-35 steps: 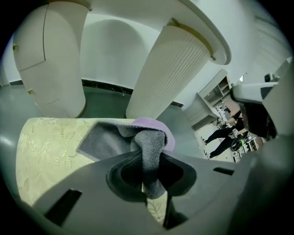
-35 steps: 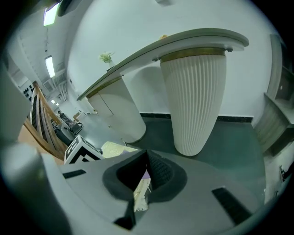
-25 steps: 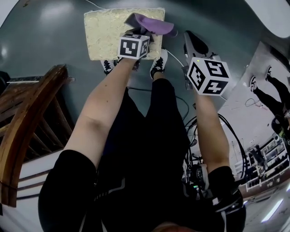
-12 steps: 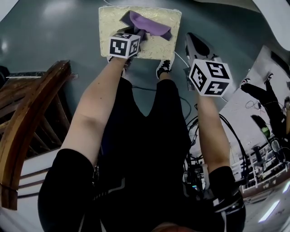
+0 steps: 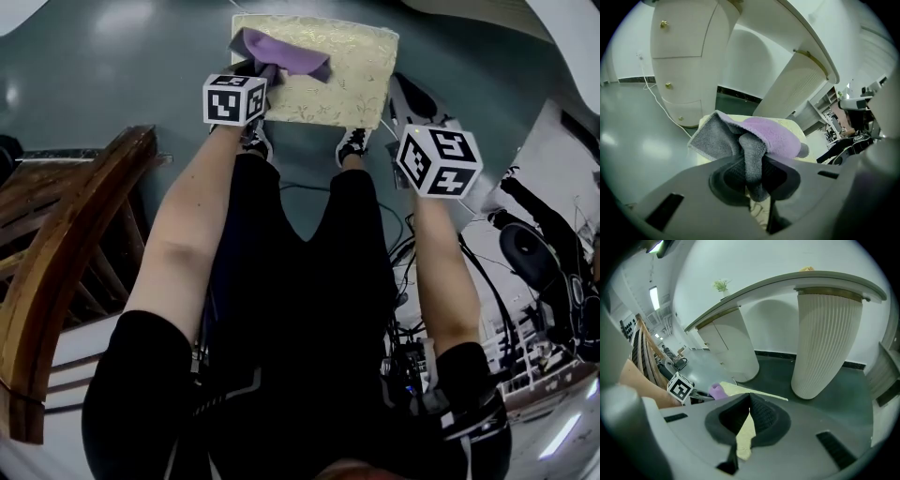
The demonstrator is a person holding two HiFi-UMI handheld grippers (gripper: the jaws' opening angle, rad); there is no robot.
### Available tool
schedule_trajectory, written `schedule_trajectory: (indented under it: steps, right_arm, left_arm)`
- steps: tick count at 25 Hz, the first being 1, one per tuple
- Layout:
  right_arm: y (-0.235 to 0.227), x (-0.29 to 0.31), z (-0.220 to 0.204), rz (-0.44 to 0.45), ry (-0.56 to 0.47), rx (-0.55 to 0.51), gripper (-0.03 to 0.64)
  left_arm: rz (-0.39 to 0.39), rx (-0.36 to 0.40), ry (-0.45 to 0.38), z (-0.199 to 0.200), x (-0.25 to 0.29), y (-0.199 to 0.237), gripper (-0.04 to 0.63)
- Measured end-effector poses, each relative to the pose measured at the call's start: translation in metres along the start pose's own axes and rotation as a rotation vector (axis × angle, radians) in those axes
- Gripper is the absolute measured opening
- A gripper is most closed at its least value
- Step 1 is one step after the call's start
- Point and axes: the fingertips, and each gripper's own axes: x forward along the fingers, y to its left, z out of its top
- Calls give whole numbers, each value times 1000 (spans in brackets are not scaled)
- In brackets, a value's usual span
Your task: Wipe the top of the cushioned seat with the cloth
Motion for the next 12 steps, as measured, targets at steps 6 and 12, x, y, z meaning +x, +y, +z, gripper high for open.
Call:
schedule_trajectory:
  steps: [6,12]
  right_arm:
    - [23,3,10,10,-10,0,6]
    - [30,7,12,27,-12,-19,6]
  left_arm:
    - [61,-44,-8,-5,-30,51,46]
    - [263,-75,93,-28,-60,133,48]
